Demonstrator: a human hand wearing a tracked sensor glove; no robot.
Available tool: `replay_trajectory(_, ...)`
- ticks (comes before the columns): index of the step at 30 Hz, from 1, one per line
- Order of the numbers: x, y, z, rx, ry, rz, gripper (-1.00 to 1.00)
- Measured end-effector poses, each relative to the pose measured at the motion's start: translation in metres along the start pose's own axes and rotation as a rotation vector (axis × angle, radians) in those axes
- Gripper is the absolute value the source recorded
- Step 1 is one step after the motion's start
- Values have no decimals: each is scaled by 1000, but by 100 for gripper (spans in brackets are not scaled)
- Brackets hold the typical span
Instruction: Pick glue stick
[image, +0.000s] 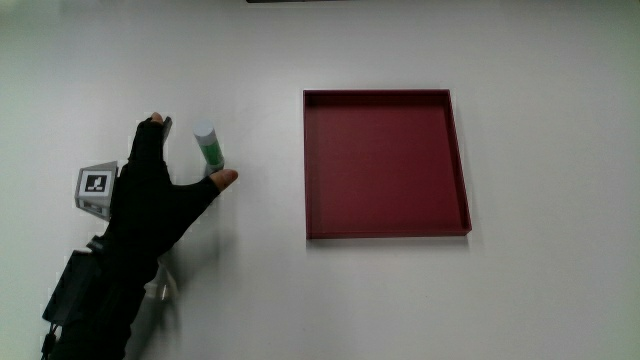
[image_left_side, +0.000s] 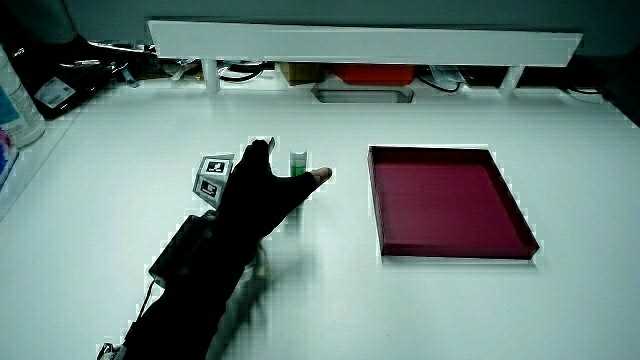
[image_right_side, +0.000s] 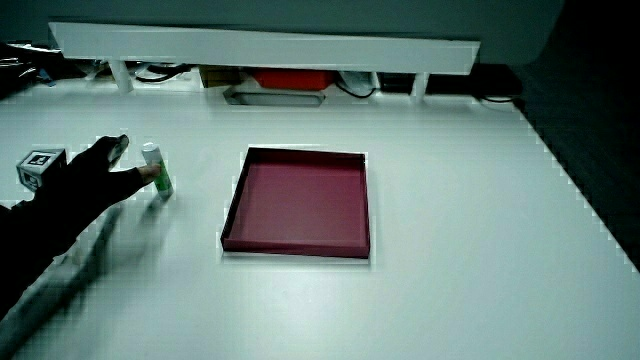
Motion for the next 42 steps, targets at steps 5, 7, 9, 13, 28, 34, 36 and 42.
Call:
replay_trajectory(5,-6,19,-2,14,-36,40,0)
replay_trajectory(7,-8,28,-4,15,-80,57,0)
replay_trajectory(9,-13,38,-6,20,-93,89,0)
replay_trajectory(13,-15,57,-14,14,-155,64,0)
replay_trajectory(28,-26,110,-32,62,-218,85,0)
replay_trajectory(34,-22,121,-39,68,-238,83,0)
replay_trajectory(36,-23,123,-41,69,-240,82,0)
replay_trajectory(42,-24,124,-42,98,-249,91,0)
